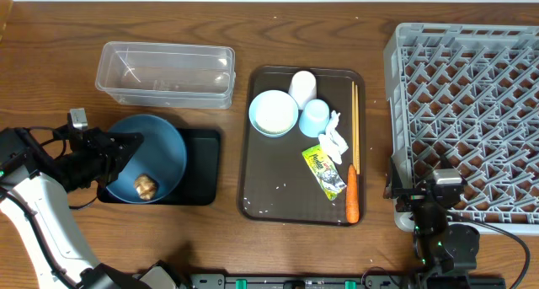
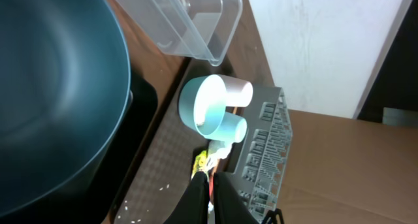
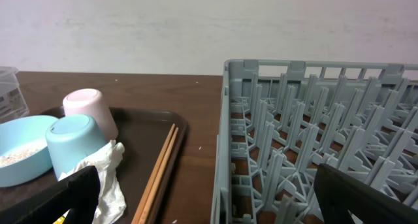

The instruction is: Sort waste into correct bins and load items into the dishwasher rack

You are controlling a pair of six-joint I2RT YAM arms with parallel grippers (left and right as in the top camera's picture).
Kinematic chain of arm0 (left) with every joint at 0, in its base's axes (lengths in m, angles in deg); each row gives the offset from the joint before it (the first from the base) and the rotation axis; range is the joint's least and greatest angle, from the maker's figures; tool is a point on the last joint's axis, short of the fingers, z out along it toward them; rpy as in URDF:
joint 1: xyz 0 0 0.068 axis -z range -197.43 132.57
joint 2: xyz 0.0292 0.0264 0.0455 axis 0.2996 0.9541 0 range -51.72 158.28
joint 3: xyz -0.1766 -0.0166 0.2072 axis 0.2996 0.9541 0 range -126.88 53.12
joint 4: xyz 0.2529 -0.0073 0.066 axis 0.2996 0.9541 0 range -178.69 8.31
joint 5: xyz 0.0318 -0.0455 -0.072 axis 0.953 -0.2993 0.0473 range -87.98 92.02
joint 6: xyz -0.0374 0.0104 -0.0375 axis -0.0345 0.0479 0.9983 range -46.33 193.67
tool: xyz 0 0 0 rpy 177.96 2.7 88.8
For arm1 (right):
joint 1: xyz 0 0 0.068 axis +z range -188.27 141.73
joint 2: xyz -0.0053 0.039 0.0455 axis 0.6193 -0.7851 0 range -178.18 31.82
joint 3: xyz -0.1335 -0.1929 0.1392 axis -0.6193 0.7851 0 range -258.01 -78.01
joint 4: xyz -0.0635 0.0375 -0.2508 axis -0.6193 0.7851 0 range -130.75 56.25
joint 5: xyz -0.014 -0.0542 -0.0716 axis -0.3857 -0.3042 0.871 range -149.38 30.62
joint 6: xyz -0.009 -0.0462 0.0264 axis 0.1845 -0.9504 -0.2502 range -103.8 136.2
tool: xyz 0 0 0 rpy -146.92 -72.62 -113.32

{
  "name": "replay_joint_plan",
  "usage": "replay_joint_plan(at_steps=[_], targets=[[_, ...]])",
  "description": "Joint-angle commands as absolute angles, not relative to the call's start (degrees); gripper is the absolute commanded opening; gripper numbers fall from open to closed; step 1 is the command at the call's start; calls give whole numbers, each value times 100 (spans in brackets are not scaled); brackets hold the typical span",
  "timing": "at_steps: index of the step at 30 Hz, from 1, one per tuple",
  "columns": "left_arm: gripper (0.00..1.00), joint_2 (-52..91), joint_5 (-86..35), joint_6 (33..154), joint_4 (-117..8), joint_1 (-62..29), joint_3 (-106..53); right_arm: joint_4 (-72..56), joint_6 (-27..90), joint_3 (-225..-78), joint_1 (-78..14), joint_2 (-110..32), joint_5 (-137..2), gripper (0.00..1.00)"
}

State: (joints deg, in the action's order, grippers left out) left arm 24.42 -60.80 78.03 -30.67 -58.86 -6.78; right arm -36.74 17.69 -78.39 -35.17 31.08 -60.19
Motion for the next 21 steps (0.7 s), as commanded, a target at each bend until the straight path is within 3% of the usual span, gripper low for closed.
replay_joint_plan(at_steps=[1, 4, 8, 16, 20, 21], targets=[[7, 2468, -5982, 7645, -3014, -5915, -661, -3650, 1850, -7833, -3465, 3117, -6024, 99], [27, 2459, -5980, 7473, -2839, -5908, -661, -3650, 1850, -7833, -3465, 3117, -6024, 99], [46, 2409, -5842, 7130, -2571, -5814, -687, -3650, 1850, -7833, -3465, 3117, -6024, 99], [59, 2151, -3799, 7285, -2186, -4299, -1054, -3650, 1850, -7833, -3465, 3117, -6024, 99], [64, 2037, -2140, 8428, -2623, -3408, -1082, -3652, 1850, -7833, -3465, 3117, -6024, 99], [73, 2040, -1733, 8612, -2713, -3235, -1082, -3650, 1850, -7833, -3465, 3117, -6024, 99]])
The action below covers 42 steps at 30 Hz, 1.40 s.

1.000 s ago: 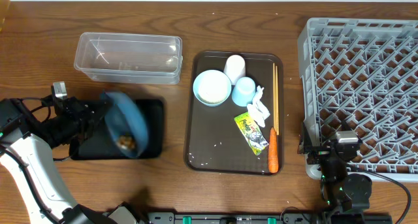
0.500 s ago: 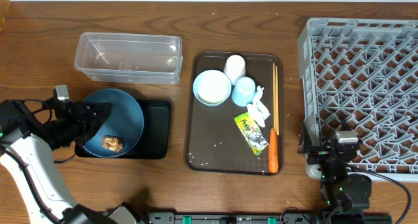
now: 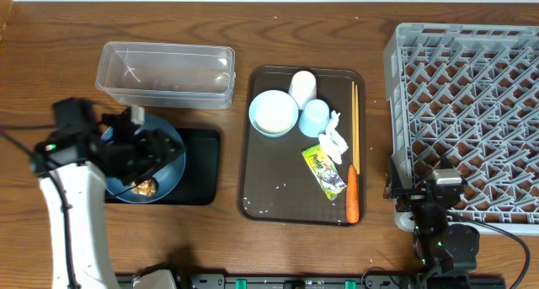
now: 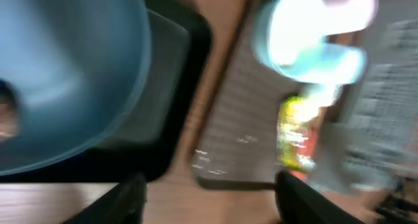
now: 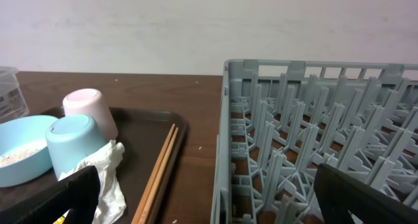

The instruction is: Sort waste into correct bins and load items into the dishwasher rack

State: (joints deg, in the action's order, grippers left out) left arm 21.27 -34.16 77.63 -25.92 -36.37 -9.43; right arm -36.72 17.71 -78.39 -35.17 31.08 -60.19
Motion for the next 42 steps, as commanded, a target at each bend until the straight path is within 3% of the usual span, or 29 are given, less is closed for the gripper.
replay_joint_plan(at_steps=[1, 3, 25, 29, 36, 42], targets=[[88, 2051, -1368, 8734, -2789, -3071, -1082, -3650, 1850, -7833, -3465, 3117, -6024, 99], [96, 2107, -787, 8907, -2912, -2763, -1082, -3650, 1850, -7833, -3465, 3117, -6024, 99], [98, 3963, 151, 9248, -3731, -1532, -1072, -3650, 1850, -7833, -3465, 3117, -6024, 99], [97, 4258, 444, 9457, -3805, -1452, -1072, -3650, 1850, -7833, -3465, 3117, -6024, 99], [82, 4531, 590, 9455, -3891, -1445, -1069, -3650, 1850, -7833, -3465, 3117, -6024, 99], [82, 4665, 896, 9455, -3956, -1445, -1002, -3650, 1850, -7833, -3465, 3117, -6024, 99]])
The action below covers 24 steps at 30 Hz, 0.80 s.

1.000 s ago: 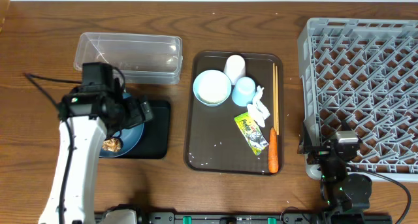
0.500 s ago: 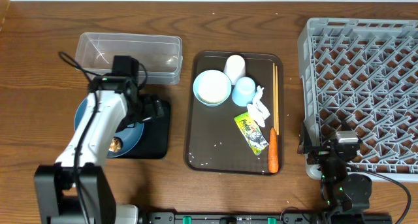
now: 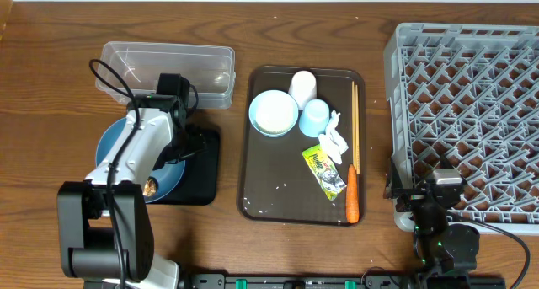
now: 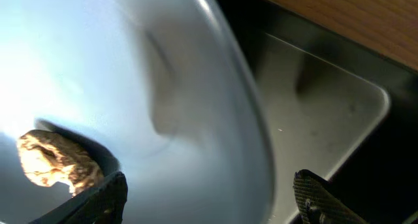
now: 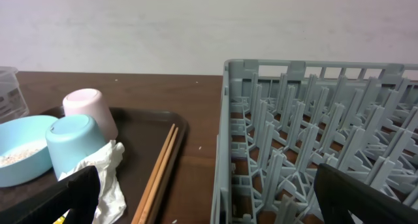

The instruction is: Sort waste into correct bins and load items into the dishwasher rack

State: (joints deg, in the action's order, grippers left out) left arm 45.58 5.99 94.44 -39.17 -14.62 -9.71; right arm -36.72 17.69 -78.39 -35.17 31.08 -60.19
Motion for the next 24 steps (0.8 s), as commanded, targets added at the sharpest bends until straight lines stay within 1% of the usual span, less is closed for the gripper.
replay_joint_plan(at_steps=[1, 9, 12, 16, 19, 20, 23, 24], targets=[[82, 4673, 894, 9457, -3976, -1445, -984, -3650, 1850, -7833, -3465, 3117, -6024, 99], [80, 4684, 892, 9501, -4166, -1445, -884, -3650, 1850, -7833, -3465, 3117, -6024, 99], [75, 4689, 872, 9499, -4358, -1445, -746, -3650, 1850, -7833, -3465, 3117, -6024, 99], [73, 4689, 872, 9499, -4448, -1445, -704, -3650, 1850, -7833, -3465, 3117, -6024, 99], [66, 4689, 874, 9499, -4470, -1445, -704, -3650, 1850, -7833, -3465, 3117, -6024, 99], [63, 4689, 874, 9499, -4468, -1445, -704, -3650, 1850, -7833, -3465, 3117, -6024, 99], [47, 4691, 872, 9499, -4468, -1445, -702, -3650, 1850, -7833, -3465, 3117, -6024, 99], [45, 4691, 872, 9499, -4466, -1445, -704, -3650, 1850, -7833, -3465, 3117, -6022, 99]])
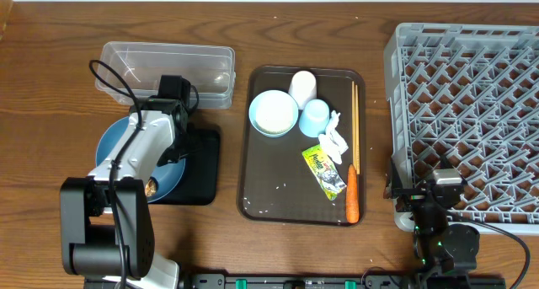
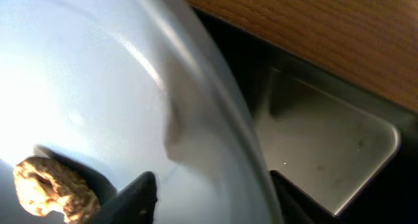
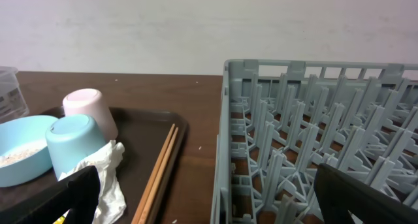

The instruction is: Sort waste into correct bins and load items into the dishwasher rack

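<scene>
A dark blue plate [image 1: 126, 150] holding a brown food lump [image 2: 55, 185] rests on a black bin [image 1: 205, 167]. My left gripper [image 2: 212, 201] is open, one finger inside the plate's right rim and one outside it. On the brown tray [image 1: 278, 188] are a light blue bowl [image 1: 274, 112], a pink cup [image 1: 302, 85], a blue cup [image 1: 315, 116], a crumpled tissue [image 1: 335, 139], a green wrapper [image 1: 324, 169], chopsticks [image 1: 354, 120] and a carrot [image 1: 352, 203]. My right gripper [image 3: 206, 204] rests open at the near left corner of the grey rack [image 1: 467, 112].
A clear plastic container [image 1: 166, 74] stands just behind the plate and the left arm. The rack fills the right side of the table up to its edge. Bare wood lies between the tray and the rack.
The left gripper's jaws have narrowed around the plate's right rim, and the view has shifted slightly along the rim. The right arm and the tray's items have not moved.
First my left gripper was shut at the plate's left side. Then it was open above the plate. Later it stood wide open astride the right rim beside the clear container, and now its jaws are closer together there. The right gripper stayed open by the rack.
</scene>
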You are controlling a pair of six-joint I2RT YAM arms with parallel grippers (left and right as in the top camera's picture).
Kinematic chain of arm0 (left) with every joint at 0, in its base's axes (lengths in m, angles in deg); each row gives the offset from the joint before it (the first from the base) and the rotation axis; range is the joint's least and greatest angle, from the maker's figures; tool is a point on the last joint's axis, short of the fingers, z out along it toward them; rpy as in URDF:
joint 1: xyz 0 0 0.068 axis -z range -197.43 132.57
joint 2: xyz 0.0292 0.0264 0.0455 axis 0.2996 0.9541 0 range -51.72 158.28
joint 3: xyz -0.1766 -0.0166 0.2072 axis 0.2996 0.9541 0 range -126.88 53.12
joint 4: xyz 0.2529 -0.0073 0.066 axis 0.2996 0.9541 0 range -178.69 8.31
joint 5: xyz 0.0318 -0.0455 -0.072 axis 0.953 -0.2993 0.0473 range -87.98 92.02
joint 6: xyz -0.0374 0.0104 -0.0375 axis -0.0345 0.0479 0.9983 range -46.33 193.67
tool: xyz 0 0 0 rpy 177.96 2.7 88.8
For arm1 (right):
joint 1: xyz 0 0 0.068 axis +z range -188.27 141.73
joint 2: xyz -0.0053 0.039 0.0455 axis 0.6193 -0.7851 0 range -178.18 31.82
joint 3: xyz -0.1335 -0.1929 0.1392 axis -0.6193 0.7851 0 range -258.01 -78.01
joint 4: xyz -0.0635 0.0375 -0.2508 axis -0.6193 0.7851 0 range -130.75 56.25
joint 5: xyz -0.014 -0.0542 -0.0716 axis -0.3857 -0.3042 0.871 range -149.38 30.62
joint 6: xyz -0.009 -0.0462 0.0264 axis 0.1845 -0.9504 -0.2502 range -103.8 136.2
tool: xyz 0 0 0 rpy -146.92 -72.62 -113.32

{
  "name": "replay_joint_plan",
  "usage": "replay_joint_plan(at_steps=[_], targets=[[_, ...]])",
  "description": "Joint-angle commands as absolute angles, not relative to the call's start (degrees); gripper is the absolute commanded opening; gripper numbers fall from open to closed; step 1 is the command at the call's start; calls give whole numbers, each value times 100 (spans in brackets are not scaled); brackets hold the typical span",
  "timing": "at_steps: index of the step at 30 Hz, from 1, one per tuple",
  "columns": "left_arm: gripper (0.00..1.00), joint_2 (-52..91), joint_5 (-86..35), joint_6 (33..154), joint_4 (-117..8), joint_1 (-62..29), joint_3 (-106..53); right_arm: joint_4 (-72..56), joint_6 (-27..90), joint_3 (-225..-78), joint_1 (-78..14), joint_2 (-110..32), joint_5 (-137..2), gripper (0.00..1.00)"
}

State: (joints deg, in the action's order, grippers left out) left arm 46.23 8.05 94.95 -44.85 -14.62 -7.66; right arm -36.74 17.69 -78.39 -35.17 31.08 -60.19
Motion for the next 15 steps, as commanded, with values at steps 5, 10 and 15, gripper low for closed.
replay_joint_plan(at_steps=[5, 10, 15], targets=[[30, 4691, 872, 9499, -4468, -1445, -702, -3650, 1850, -7833, -3465, 3117, -6024, 99], [10, 4691, 872, 9499, -4470, -1445, -702, -3650, 1850, -7833, -3465, 3117, -6024, 99], [6, 4687, 872, 9497, -4468, -1445, -709, -3650, 1850, -7833, -3465, 3117, -6024, 99]])
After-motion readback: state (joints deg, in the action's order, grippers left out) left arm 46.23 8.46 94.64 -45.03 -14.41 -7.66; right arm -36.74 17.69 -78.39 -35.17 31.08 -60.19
